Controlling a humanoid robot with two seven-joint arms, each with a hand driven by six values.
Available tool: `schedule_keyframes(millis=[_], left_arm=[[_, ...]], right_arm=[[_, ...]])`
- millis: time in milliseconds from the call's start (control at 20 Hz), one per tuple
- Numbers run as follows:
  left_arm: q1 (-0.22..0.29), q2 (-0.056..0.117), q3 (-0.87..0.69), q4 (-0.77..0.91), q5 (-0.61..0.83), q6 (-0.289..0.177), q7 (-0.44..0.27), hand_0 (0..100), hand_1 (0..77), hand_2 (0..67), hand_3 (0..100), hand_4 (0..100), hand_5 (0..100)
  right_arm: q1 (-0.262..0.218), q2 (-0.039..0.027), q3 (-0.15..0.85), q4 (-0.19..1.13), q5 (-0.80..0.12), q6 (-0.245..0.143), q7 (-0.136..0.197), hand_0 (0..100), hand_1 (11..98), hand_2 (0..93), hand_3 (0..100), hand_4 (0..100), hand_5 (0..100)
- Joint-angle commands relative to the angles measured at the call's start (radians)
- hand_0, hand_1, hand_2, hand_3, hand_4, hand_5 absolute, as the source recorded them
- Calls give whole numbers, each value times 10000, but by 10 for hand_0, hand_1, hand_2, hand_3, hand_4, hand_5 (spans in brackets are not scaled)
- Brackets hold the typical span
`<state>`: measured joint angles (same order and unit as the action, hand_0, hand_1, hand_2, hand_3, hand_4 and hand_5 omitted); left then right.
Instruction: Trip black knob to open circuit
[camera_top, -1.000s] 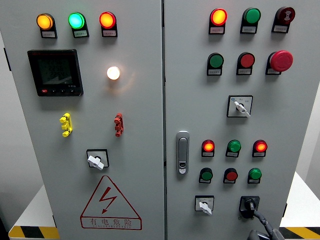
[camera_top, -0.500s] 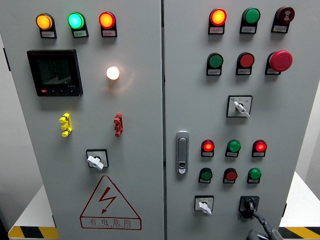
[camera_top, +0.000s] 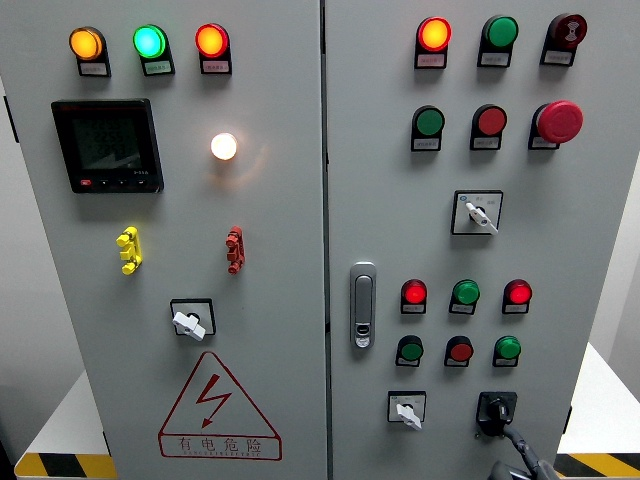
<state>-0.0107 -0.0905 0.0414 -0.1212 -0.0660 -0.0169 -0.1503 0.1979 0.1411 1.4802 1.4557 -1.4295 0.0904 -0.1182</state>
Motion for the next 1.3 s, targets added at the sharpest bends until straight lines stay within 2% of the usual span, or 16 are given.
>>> schedule_keyframes(millis=[0,200,300,1250], left_arm=[[0,0,0,0,0,0,0,0,30,130,213,66,15],[0,0,0,0,0,0,0,0,30,130,213,66,15],[0,0,0,0,0,0,0,0,30,130,213,66,15],[0,0,0,0,0,0,0,0,31,130,213,65,15]], right_arm=[[0,0,-14,0,-2,1,0,1000,615,23,852,937,1000],[15,0,-75,16,212,1,-30,1000,610,23,855,939,1000],[31,0,-91,31,290,1,-214,1000,607,23,857,941,1000],[92,0,-167,154,290,1,-306,1000,571,22,867,956,1000]])
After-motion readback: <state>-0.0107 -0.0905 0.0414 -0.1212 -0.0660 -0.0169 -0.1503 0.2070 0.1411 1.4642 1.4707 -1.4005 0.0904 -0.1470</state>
